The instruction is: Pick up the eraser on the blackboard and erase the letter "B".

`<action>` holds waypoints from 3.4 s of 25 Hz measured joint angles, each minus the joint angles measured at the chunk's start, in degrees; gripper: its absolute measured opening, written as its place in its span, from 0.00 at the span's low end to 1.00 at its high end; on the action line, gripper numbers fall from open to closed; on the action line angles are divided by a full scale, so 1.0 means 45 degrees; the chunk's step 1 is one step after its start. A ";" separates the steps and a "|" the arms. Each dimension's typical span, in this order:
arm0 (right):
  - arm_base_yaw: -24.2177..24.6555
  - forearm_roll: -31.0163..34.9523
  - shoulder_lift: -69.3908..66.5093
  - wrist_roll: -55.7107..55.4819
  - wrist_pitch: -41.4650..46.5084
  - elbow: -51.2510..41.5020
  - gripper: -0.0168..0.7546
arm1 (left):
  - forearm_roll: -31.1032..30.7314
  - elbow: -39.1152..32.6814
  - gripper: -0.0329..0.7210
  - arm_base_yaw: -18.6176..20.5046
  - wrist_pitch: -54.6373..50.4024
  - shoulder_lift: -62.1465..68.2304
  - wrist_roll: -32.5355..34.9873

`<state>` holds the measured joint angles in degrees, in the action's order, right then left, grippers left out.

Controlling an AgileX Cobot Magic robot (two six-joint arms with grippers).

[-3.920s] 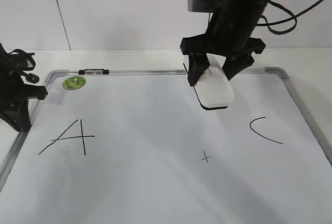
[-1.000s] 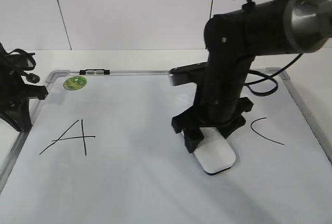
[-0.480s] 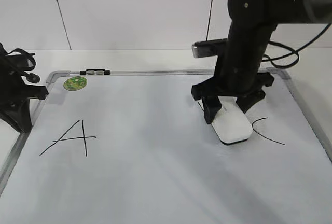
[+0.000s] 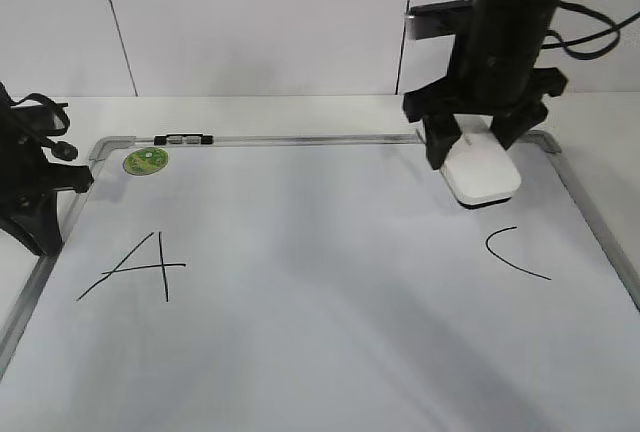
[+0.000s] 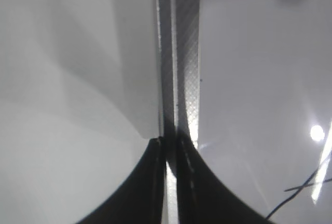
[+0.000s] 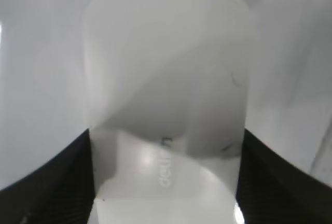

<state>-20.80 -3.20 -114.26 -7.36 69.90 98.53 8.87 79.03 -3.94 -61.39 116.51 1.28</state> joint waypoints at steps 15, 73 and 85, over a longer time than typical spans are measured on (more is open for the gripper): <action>0.3509 0.0077 0.2417 0.0362 0.0041 -0.2002 0.77 | 0.0000 0.0000 0.07 0.0000 -0.0009 0.0006 0.0000; 0.3693 0.0063 0.0770 0.1351 -0.2158 -0.4362 0.75 | 0.0047 0.0000 0.07 0.0000 -0.0060 0.0006 0.0022; 0.3693 0.0142 0.0770 0.1326 -0.2158 -0.4362 0.78 | 0.0086 0.0000 0.07 0.0000 -0.0088 0.0006 0.0022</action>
<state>-4.18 -2.56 -110.79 -1.39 60.19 78.90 9.26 79.03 -3.94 -61.78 116.53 1.38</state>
